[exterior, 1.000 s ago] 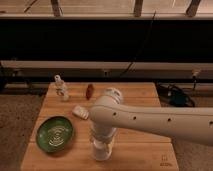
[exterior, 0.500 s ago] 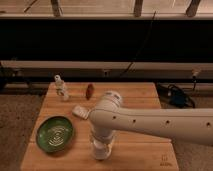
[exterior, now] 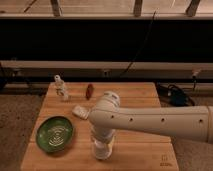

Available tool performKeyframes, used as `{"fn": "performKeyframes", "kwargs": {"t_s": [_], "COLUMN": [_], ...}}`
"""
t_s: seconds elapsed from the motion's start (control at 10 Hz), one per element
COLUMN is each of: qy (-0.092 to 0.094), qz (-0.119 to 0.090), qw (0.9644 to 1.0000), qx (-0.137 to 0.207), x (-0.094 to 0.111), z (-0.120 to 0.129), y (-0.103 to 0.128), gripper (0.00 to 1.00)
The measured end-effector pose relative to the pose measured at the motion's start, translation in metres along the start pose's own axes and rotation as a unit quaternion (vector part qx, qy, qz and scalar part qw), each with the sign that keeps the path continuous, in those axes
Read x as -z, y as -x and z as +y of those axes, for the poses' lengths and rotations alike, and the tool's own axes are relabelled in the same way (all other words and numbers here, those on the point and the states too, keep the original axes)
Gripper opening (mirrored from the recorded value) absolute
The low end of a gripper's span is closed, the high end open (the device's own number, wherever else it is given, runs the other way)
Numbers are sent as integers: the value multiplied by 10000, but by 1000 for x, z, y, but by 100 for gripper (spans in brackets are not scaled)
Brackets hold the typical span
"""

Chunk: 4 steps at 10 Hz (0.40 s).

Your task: Place the ceramic cup over the eraser

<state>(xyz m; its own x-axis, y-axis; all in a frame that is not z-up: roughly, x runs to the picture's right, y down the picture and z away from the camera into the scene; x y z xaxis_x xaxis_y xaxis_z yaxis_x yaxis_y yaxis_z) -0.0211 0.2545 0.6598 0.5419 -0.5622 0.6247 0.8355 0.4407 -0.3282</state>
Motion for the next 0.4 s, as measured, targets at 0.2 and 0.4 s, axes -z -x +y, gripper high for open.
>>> {"fn": "performKeyframes", "kwargs": {"t_s": [0.2, 0.4], "qy": [28, -40], "qz": [13, 9], "qw": [10000, 9999], "qx": [-15, -155], "x": [-3, 5], "z": [-1, 1], "y": [0, -14], "gripper": [79, 63]}}
